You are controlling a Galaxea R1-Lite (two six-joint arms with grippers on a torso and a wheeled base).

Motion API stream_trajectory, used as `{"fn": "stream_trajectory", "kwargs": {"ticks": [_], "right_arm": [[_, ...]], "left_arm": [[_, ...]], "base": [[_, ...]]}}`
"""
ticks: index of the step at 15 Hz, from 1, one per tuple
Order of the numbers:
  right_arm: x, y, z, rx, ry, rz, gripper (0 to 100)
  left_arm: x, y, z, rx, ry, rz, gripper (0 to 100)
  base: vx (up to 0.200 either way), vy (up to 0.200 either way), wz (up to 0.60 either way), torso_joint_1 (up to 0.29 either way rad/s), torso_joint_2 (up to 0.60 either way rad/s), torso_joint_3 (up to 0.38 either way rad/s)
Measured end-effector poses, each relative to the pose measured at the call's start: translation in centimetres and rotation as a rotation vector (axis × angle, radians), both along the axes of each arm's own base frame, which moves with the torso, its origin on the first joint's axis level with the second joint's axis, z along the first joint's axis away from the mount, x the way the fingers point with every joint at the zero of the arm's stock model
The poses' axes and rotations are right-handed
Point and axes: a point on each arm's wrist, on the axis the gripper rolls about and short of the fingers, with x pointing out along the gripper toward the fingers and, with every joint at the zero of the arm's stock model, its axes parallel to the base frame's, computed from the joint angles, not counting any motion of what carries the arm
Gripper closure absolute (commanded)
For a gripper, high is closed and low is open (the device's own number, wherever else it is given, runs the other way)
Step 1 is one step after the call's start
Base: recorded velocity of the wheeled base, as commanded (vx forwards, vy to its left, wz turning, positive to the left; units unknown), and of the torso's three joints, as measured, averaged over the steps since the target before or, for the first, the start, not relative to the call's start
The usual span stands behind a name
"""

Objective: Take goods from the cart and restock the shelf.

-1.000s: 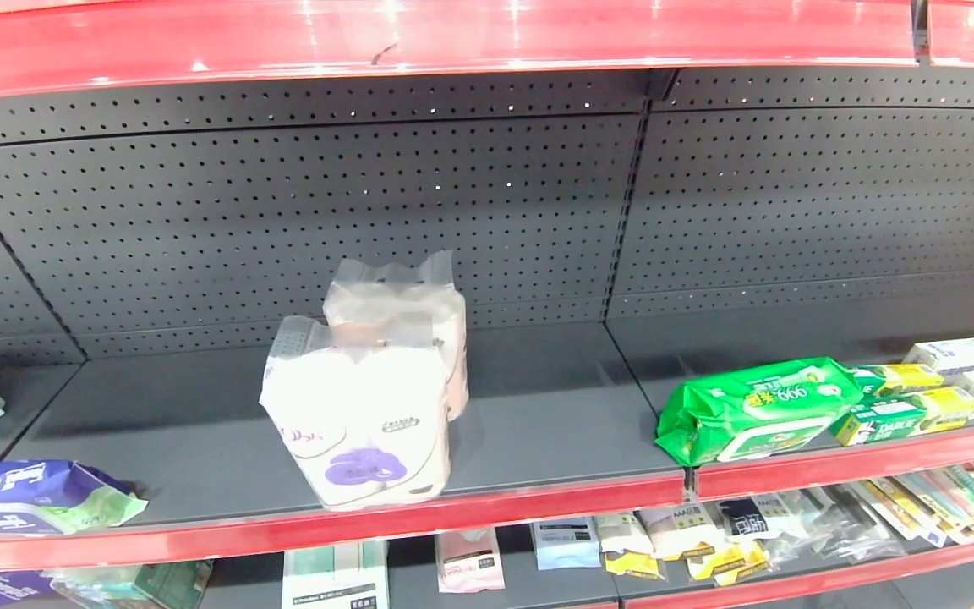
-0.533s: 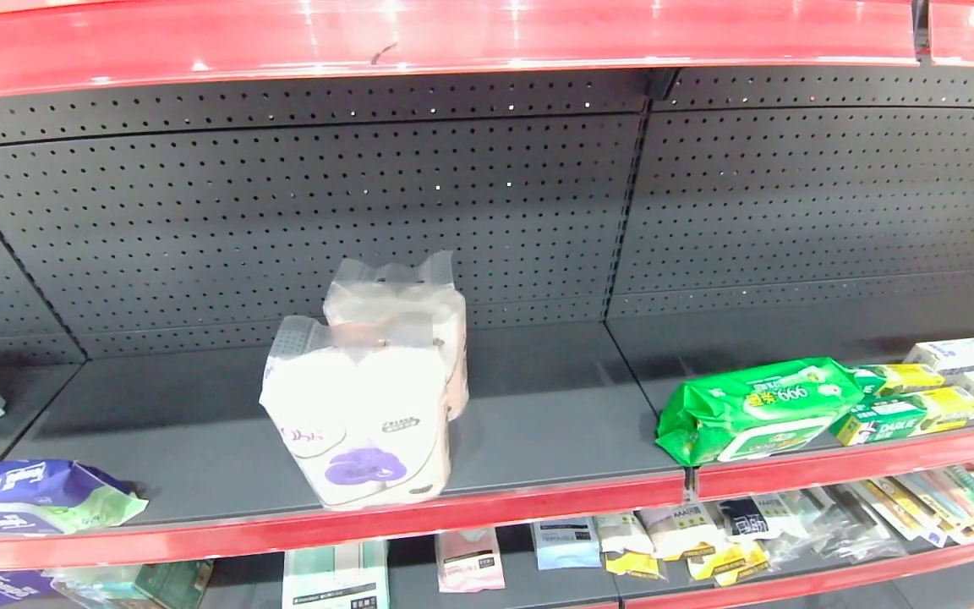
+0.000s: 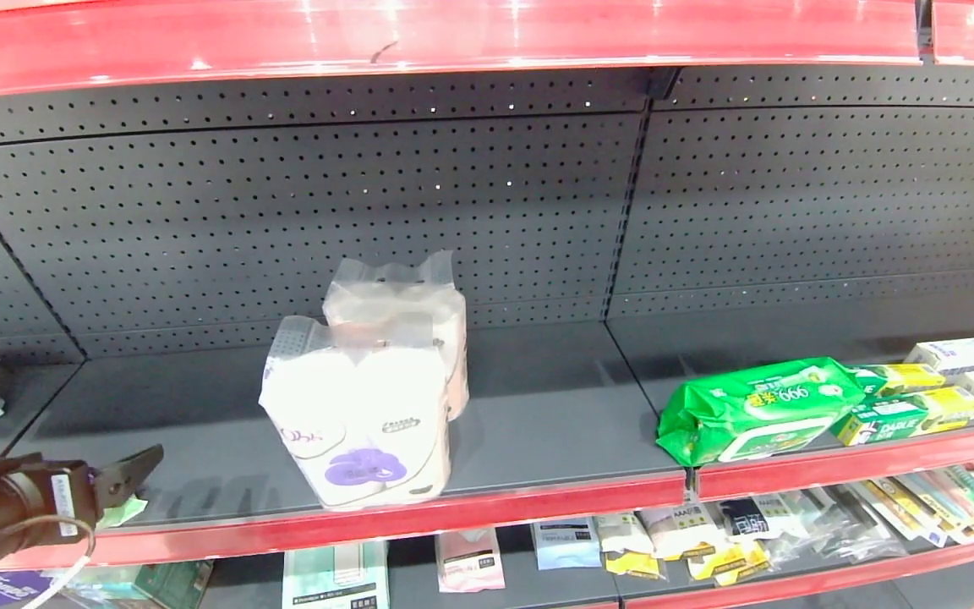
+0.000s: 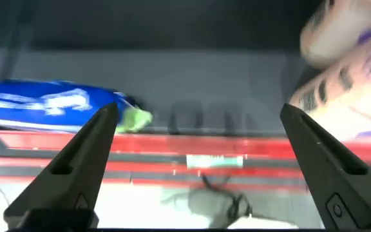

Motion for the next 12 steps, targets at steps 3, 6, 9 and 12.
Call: {"fn": "stream_trajectory", "kwargs": {"ticks": [3,6,9,12], "right_arm": [[0.0,0.0,0.0,0.000,0.000,0.000,0],[0.0,0.0,0.0,0.000,0.001,-0.001,0],[0.0,0.0,0.0,0.000,0.000,0.000,0],[0.0,0.0,0.0,0.000,0.000,0.000,0]], "left_arm": [[1.7,-0.4,-1.1,-0.013,0.072,-0.042,0],[3.5,-0.6,-1.7,-0.027,0.078,-0.068,0],[5.5,-0.7,-2.7,-0.026,0.072,-0.072,0],[7.4,-0.7,-4.3,-0.023,0.100,-0.072,0]], "base": [[0.000,0.000,0.00,0.000,0.00,0.000],[0.000,0.000,0.00,0.000,0.00,0.000],[0.000,0.000,0.00,0.000,0.00,0.000],[0.000,0.000,0.00,0.000,0.00,0.000]]}}
